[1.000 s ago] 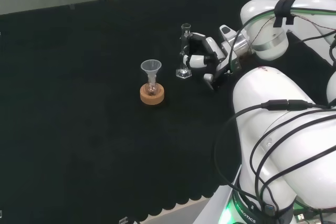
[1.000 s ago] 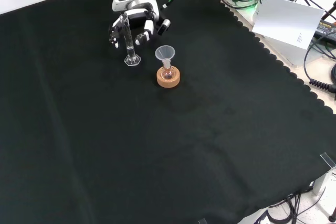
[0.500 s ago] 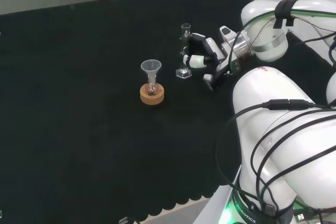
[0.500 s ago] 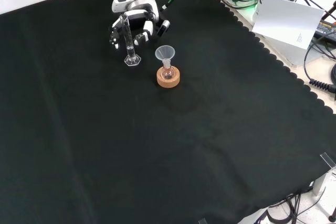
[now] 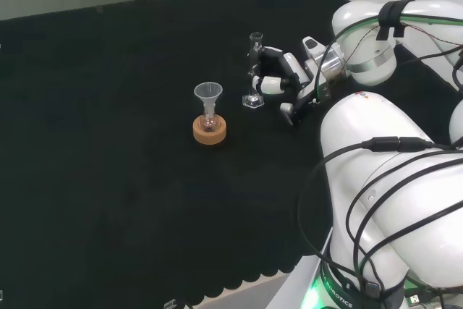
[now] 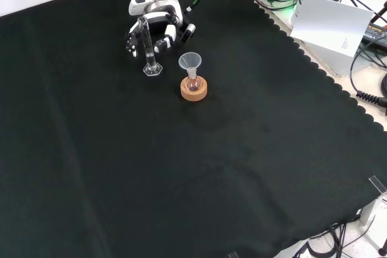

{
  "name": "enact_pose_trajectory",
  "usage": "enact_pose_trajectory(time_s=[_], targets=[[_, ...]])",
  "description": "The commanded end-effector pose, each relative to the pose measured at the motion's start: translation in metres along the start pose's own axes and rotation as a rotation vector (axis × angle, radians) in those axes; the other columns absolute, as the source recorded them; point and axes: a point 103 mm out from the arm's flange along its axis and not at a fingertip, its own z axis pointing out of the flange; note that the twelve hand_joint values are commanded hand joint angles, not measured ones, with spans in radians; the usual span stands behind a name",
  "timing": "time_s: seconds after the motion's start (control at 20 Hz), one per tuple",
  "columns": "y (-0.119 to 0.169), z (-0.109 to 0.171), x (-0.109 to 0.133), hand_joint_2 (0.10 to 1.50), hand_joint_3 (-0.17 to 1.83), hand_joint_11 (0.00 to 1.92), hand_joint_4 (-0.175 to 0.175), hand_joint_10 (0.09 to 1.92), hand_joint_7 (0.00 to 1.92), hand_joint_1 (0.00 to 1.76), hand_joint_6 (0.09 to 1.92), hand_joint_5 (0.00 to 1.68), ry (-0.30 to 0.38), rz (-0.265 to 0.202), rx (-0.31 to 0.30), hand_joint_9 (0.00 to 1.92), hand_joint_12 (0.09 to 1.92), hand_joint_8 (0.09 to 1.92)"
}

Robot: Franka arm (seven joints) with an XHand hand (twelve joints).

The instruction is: Pick up the graduated cylinder.

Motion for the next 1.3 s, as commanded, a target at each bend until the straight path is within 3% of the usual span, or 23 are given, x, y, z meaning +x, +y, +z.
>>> enact_pose_trajectory(time_s=[0.05, 0.2, 0.35, 0.5, 0.8, 1.05, 1.3], targets=[[0.000, -0.001, -0.001, 0.67, 0.72, 0.63, -0.047, 0.45, 0.60, 1.10, 0.72, 0.66, -0.003, 0.004, -0.004, 0.86, 1.15, 0.65], [0.001, -0.003, -0.001, 0.72, 0.69, 0.75, -0.030, 0.40, 0.68, 1.11, 0.68, 0.78, -0.014, 0.008, -0.018, 0.95, 1.10, 0.65], [0.002, -0.003, 0.000, 1.02, 0.23, 0.94, -0.052, 0.34, 0.81, 1.10, 1.02, 0.90, -0.052, 0.012, -0.040, 1.09, 1.00, 0.67], [0.003, -0.003, 0.003, 1.13, 0.05, 1.03, -0.057, 0.29, 0.87, 1.09, 1.12, 0.90, -0.075, 0.014, -0.044, 1.16, 0.95, 0.68], [0.007, -0.011, 0.016, 1.16, 0.01, 1.09, -0.076, 0.25, 0.90, 1.09, 1.14, 0.89, -0.089, 0.001, -0.066, 1.21, 0.92, 0.68], [0.010, -0.022, 0.031, 1.15, 0.00, 1.18, -0.090, 0.17, 1.01, 1.11, 1.09, 0.93, -0.170, -0.003, -0.077, 1.30, 0.85, 0.60], [0.010, -0.035, 0.042, 1.13, 0.00, 1.22, -0.083, 0.10, 1.10, 1.12, 1.04, 0.96, -0.224, 0.001, -0.053, 1.37, 0.81, 0.52]])
